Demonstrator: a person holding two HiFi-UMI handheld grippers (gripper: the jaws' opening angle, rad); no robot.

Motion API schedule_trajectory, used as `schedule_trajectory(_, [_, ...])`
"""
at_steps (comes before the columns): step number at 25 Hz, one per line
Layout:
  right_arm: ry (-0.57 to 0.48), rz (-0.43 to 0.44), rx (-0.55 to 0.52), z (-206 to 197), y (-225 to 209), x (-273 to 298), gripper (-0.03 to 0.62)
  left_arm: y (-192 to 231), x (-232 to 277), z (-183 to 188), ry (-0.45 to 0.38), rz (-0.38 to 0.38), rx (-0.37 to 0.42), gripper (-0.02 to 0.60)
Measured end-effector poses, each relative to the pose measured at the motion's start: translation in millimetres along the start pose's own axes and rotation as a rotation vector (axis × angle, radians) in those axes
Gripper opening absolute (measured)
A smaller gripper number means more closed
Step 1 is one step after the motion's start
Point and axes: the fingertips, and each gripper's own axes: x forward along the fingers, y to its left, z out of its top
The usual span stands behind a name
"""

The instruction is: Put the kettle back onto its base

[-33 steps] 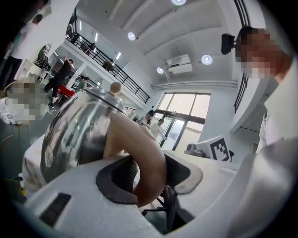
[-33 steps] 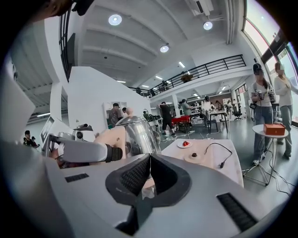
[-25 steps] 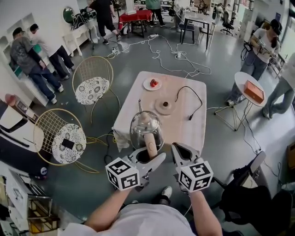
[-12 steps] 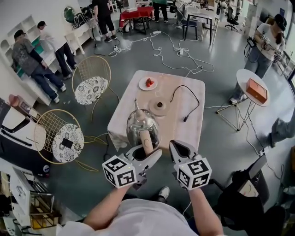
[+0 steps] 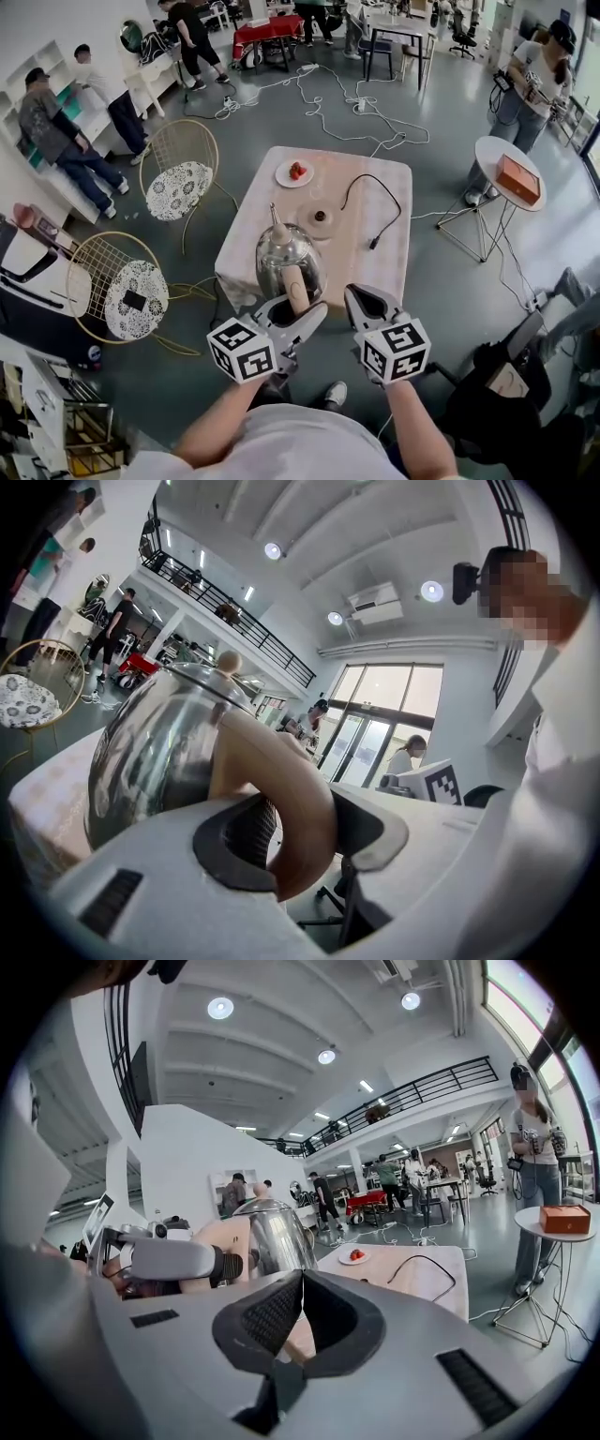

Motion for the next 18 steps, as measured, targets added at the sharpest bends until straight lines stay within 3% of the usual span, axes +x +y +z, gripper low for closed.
schedule_trajectory(18, [0.02, -0.166, 0.038, 18.0, -7.5, 120.9, 0.005, 103.1, 15.5, 46.7, 0.098, -0.201, 0.057, 0.167])
